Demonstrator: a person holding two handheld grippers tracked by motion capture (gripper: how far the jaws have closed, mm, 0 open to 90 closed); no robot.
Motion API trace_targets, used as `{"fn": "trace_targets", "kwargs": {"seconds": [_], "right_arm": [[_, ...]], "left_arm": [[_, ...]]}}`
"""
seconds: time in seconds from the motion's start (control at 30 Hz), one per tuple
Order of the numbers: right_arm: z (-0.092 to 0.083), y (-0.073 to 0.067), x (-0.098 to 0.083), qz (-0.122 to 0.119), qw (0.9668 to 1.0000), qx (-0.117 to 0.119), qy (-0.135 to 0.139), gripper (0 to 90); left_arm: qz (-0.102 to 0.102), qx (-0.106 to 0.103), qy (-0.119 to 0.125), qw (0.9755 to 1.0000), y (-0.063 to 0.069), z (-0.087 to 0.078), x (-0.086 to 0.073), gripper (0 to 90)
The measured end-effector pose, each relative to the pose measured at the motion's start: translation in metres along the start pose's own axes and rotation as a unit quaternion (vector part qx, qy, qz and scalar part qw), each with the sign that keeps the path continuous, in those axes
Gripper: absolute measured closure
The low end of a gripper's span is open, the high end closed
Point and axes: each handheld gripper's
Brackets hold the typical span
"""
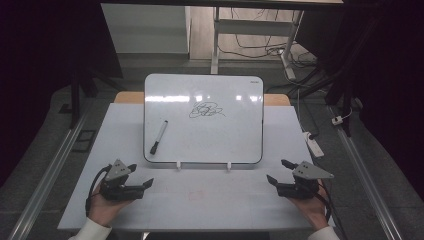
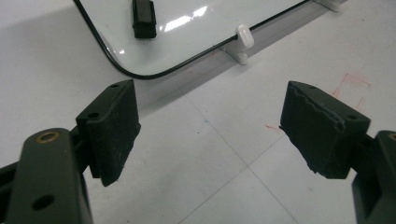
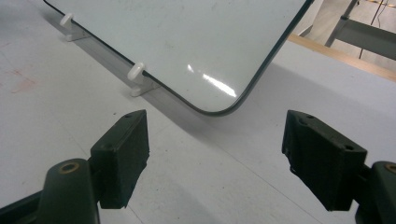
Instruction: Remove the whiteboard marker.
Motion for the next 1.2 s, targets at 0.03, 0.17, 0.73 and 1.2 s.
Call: {"fn": "trace_targets", "kwargs": {"seconds": [0.03,0.17,0.73,1.2], "right_arm": [[0.000,0.000,-0.001,-0.001,1.0000,-0.002,0.000,23.1],[0.001,0.002,-0.004,0.006,1.0000,0.003,-0.001,23.8],[0.004,0.000,-0.004,0.006,0.9999,0.004,-0.011,25.5],[0.005,-0.002,-0.003,-0.002,0.9998,0.001,-0.019,26.6]], "left_arm": [[-0.001,0.000,0.001,1.0000,-0.001,0.000,0.000,20.1],[0.000,0.005,0.002,1.0000,-0.001,-0.001,-0.001,20.6],[0.017,0.029,-0.001,0.9994,0.000,-0.004,0.020,21.3],[0.052,0.051,0.000,0.9973,0.013,0.008,0.072,22.6]]}}
Point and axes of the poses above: each handheld gripper's, and its own axes: z roughly forward along the jaws, x roughly out of its top, y roughly to its right, and after that the axes turned 14 degrees about -z, right-handed
